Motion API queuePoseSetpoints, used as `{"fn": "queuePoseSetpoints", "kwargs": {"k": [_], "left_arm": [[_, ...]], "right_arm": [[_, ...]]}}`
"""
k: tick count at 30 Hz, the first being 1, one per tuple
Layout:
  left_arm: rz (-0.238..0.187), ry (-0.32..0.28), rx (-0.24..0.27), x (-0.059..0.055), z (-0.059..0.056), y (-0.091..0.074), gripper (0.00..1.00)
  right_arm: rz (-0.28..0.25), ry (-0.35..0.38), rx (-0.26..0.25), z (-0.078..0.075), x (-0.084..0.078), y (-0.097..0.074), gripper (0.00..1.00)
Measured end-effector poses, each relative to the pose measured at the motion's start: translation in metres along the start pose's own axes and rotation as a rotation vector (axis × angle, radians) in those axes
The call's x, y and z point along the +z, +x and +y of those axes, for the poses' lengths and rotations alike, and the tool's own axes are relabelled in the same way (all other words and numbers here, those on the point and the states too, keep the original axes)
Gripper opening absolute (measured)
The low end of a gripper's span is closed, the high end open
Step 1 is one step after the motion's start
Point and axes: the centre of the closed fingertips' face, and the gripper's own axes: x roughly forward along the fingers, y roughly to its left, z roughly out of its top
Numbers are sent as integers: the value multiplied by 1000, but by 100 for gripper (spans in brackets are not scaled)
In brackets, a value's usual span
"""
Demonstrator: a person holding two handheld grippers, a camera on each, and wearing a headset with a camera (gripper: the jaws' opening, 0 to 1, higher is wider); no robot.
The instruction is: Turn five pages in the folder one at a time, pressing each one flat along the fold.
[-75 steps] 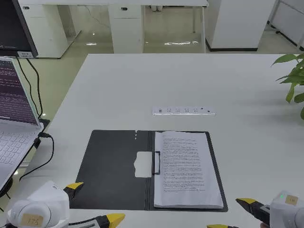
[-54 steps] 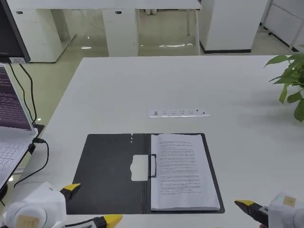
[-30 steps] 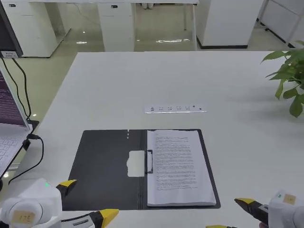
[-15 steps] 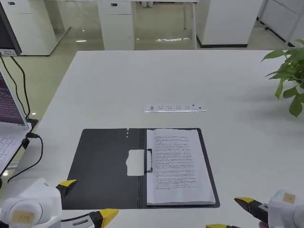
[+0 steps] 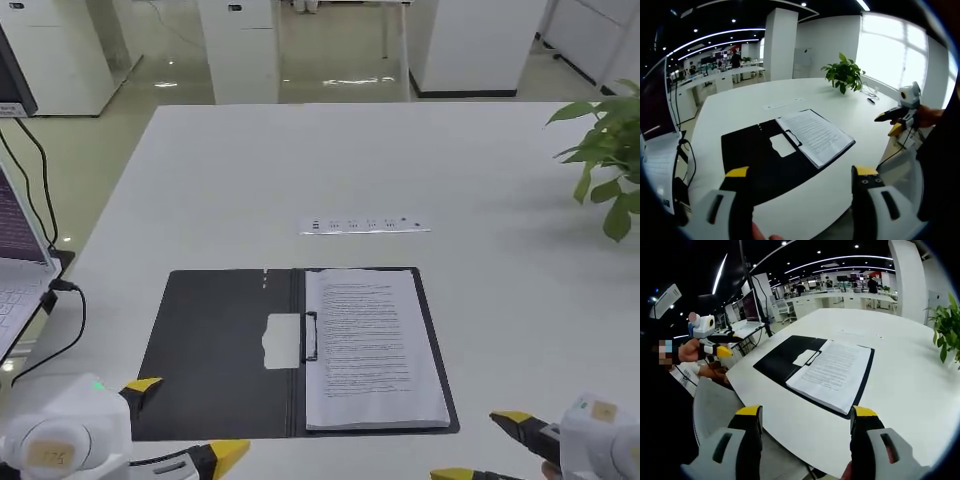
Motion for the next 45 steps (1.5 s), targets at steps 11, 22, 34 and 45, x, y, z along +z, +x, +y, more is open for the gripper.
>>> {"fn": "queuePoseSetpoints", "kwargs": {"k": [11, 22, 34, 45], "left_arm": [[19, 38, -69, 5, -22, 22, 81], [19, 63, -115, 16, -34, 45, 81], [7, 95, -174, 37, -52, 75, 81], [32, 145, -247, 40, -72, 100, 81]], "right_arm": [[8, 1, -3, -2, -2, -2, 71], [14, 5, -2, -5, -4, 0, 71], [20, 11, -4, -11, -6, 1, 70], [15, 16, -14, -18, -4, 1, 70]]}}
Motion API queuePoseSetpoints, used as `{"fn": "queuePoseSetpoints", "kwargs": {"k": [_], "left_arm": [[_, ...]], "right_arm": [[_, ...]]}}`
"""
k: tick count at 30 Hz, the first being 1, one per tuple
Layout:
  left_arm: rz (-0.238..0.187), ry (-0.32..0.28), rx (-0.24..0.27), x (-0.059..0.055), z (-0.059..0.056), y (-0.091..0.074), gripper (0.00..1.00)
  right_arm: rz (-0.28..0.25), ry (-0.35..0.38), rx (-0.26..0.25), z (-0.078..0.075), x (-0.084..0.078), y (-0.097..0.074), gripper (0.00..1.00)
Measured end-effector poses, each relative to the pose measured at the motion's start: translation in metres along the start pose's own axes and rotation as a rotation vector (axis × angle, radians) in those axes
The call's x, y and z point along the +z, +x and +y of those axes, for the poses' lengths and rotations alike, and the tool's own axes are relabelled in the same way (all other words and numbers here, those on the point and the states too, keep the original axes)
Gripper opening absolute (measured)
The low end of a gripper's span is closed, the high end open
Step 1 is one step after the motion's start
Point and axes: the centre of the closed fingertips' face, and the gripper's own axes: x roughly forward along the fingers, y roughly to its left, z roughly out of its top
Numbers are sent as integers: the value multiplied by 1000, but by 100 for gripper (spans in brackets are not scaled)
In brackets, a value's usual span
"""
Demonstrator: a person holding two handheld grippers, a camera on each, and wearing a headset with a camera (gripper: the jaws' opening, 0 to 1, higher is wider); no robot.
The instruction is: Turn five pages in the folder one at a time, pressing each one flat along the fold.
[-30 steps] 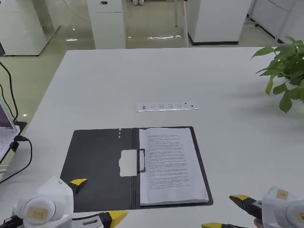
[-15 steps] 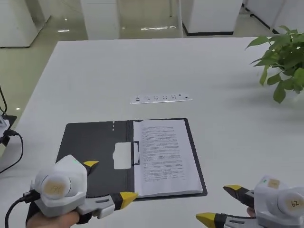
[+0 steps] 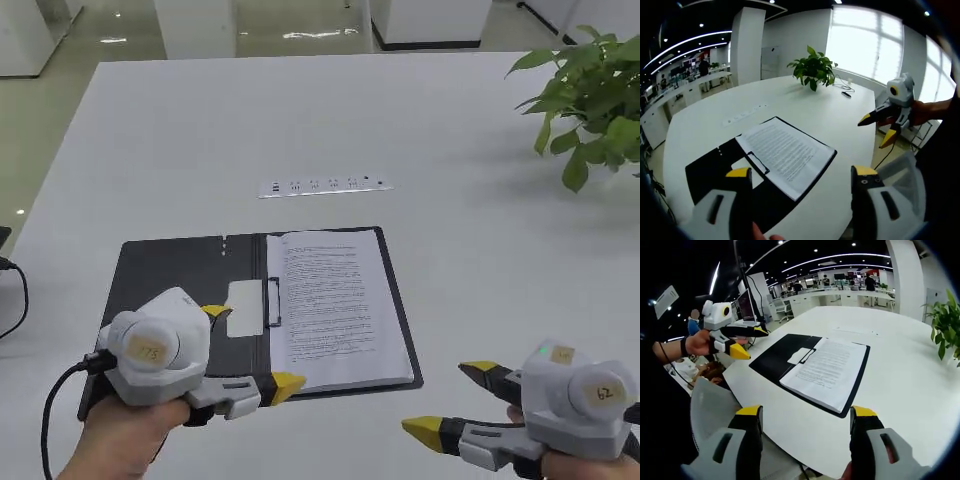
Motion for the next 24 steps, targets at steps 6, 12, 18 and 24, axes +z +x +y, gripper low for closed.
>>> {"fn": "queuePoseSetpoints", "kwargs": {"k": [6, 12, 18, 24], "left_arm": [[16, 23, -39, 3, -7, 19, 80], [24, 22, -74, 5, -11, 38, 80], [50, 38, -100, 2, -16, 54, 79], [74, 43, -117, -3, -18, 73, 78]], "right_arm": [[8, 2, 6, 1, -2, 2, 70], [11, 5, 8, 0, -3, 3, 69], [17, 8, 11, -1, -5, 4, 69], [23, 19, 14, -3, -9, 6, 69]]}}
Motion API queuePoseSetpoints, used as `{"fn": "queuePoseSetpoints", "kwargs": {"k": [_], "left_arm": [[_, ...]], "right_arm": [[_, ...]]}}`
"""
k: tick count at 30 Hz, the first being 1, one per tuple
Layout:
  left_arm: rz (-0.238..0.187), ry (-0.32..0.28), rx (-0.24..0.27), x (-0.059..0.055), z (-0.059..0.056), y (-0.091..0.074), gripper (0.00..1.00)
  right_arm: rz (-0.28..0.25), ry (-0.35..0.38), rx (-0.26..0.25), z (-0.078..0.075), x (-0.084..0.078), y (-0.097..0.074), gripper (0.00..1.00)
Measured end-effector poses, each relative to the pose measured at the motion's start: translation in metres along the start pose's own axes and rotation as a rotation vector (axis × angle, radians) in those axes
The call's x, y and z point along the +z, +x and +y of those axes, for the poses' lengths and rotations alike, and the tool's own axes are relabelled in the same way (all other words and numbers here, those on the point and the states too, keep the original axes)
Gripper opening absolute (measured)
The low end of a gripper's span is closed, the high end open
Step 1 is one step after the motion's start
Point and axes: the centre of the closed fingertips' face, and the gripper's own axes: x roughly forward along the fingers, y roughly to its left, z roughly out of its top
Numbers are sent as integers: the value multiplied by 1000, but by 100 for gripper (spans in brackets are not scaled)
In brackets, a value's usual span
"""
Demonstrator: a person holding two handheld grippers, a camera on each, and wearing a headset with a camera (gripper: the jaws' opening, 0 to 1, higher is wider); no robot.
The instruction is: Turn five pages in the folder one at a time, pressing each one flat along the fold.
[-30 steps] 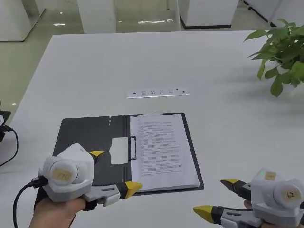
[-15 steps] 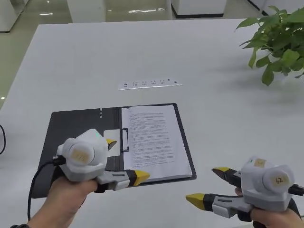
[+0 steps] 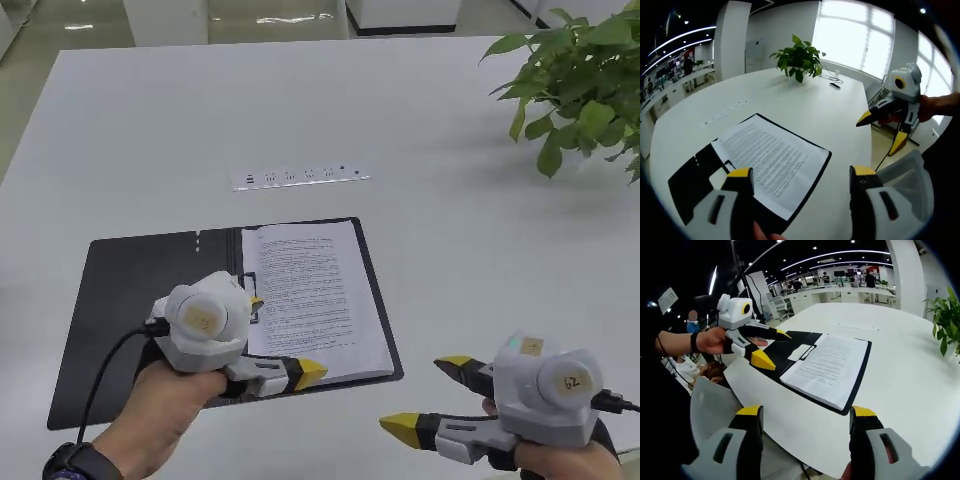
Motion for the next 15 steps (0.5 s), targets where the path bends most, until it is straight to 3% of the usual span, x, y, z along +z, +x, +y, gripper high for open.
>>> {"fn": "queuePoseSetpoints", "kwargs": {"k": [15], "left_arm": [[57, -1, -7, -9, 1, 61, 78]], "right_arm": [[11, 16, 8, -6, -3, 5, 69]]}}
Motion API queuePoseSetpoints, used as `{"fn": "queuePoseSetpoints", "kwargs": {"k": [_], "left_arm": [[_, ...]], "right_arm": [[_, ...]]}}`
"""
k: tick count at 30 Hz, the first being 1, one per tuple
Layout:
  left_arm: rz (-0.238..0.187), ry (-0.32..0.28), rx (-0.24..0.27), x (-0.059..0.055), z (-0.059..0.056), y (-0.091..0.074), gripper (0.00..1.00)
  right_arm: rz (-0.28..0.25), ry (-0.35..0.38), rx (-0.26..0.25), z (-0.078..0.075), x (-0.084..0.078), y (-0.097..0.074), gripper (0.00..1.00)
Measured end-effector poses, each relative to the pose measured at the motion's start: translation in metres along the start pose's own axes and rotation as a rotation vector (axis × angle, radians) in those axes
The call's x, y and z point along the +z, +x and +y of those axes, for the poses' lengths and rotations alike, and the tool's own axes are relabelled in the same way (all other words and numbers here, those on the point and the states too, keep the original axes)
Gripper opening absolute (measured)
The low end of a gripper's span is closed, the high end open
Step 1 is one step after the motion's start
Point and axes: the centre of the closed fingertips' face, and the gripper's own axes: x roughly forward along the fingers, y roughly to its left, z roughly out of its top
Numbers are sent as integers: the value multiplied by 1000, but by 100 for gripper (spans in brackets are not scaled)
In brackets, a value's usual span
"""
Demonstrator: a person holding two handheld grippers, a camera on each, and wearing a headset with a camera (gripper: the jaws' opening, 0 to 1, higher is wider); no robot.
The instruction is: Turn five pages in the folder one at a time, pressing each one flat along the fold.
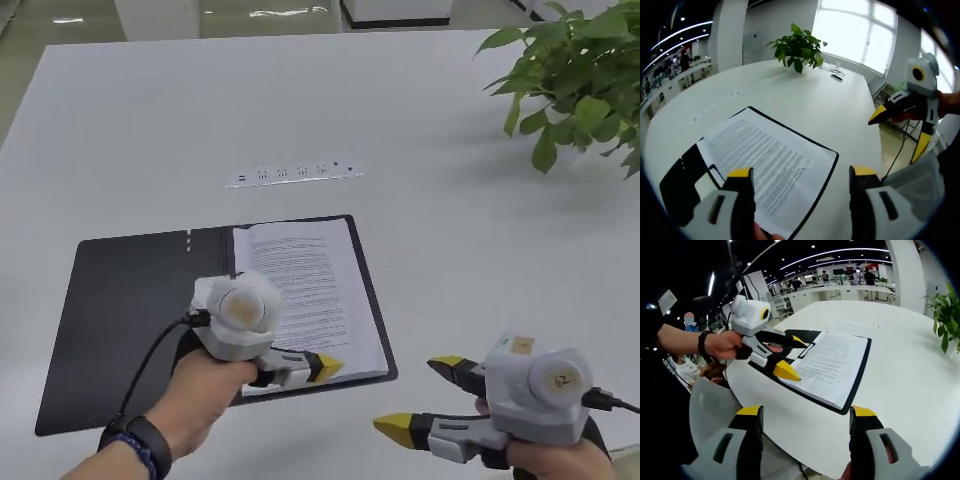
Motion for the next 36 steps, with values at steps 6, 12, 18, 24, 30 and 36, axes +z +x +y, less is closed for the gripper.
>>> {"fn": "queuePoseSetpoints", "kwargs": {"k": [6, 12, 18, 24, 30, 36], "left_arm": [[12, -1, 5, -2, 0, 20, 77], [36, 30, 17, -4, -2, 38, 78], [64, 51, 49, -12, 1, 54, 80], [72, 58, 63, -14, 2, 64, 80], [70, 61, 83, -13, 4, 74, 80], [84, 79, 90, -18, 2, 80, 81]], "right_arm": [[8, 3, 1, -2, -3, 0, 69], [16, 9, -2, -6, -6, -1, 69], [12, 20, -8, -11, -4, -2, 69], [16, 13, -7, -14, 0, 1, 69], [18, 12, -2, -15, 2, 4, 68], [23, 18, 2, -15, 1, 7, 69]]}}
